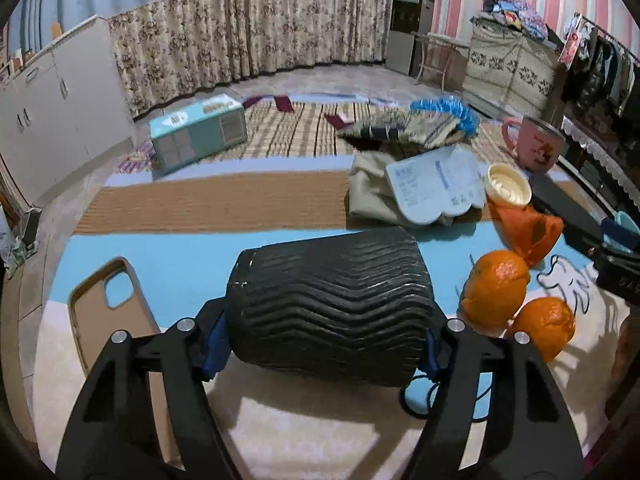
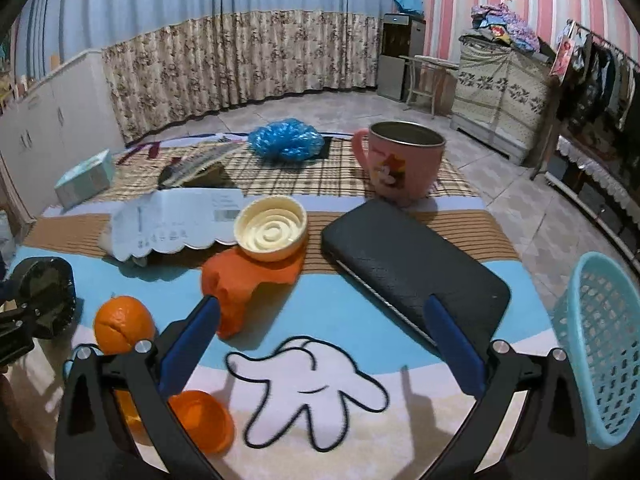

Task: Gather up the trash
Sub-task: 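Grasp the black ribbed cylinder with the left tool while the right tool grasps the orange peel, then carry both items to the blue basket and open both tools to drop them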

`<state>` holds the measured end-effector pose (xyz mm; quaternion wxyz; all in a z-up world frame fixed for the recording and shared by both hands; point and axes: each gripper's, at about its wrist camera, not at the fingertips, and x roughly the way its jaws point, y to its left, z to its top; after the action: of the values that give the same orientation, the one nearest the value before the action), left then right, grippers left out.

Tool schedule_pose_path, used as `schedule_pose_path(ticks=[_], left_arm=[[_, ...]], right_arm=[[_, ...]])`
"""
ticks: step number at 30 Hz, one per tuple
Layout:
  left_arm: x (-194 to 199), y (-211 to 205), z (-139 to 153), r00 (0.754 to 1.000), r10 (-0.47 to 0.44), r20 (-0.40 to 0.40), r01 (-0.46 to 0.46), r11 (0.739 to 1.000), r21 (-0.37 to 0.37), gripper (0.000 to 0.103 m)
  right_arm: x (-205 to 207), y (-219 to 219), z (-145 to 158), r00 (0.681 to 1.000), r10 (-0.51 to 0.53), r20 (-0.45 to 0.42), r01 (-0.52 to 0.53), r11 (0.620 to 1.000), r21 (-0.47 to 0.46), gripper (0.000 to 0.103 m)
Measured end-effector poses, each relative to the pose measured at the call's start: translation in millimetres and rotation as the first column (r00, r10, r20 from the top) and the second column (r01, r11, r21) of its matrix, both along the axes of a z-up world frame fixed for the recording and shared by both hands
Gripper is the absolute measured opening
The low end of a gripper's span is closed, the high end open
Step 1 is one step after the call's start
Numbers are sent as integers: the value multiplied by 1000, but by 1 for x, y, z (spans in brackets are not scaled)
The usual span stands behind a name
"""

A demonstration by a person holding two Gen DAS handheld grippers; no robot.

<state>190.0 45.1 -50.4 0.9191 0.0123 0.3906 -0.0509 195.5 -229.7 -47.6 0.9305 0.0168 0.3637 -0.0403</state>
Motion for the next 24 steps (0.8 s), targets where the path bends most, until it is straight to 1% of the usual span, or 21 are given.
schedule_pose_path(ticks=[3,5,6,7,8,9,10,11,12,14,15,16,20,24], left_arm=[[-3,2,10,999,19,37,-19,1000,0,69],[-3,4,12,998,31,46,-31,999,9,69],[-2,4,13,998,38,47,-38,999,12,69],[-2,6,13,998,41,46,-42,999,10,69],[-1,7,14,998,45,44,-45,999,7,69],[0,9,14,998,49,42,-49,999,3,69],[1,10,14,998,56,39,-56,998,-4,69],[0,11,14,997,61,38,-60,998,-8,69],[1,12,14,997,64,37,-64,998,-11,69],[0,13,14,997,71,39,-71,997,-10,69],[0,14,15,996,75,41,-75,997,-9,69],[-1,14,15,996,80,43,-80,997,-10,69],[-5,15,21,994,89,56,-88,996,-24,69],[-14,5,30,993,78,83,-79,997,10,69]], right_arm=[[5,5,-1,1000,20,-11,-20,1000,-11,99],[11,11,-5,999,37,-31,-37,999,-10,97],[13,12,-6,998,44,-40,-44,999,-5,90],[17,14,-8,997,56,-55,-56,998,4,80],[20,16,-9,995,67,-68,-66,998,12,75],[24,19,-11,993,84,-81,-82,996,27,69],[26,20,-13,992,96,-87,-93,995,37,60],[28,22,-14,988,119,-94,-114,992,55,54],[29,25,-16,984,148,-101,-140,987,80,41],[27,28,-15,981,164,-100,-156,984,87,32],[24,30,-12,981,174,-91,-167,983,78,21],[21,29,-10,980,179,-83,-173,982,75,19],[2,22,6,978,206,-36,-202,975,88,16],[-26,7,27,977,211,26,-212,973,95,16]])
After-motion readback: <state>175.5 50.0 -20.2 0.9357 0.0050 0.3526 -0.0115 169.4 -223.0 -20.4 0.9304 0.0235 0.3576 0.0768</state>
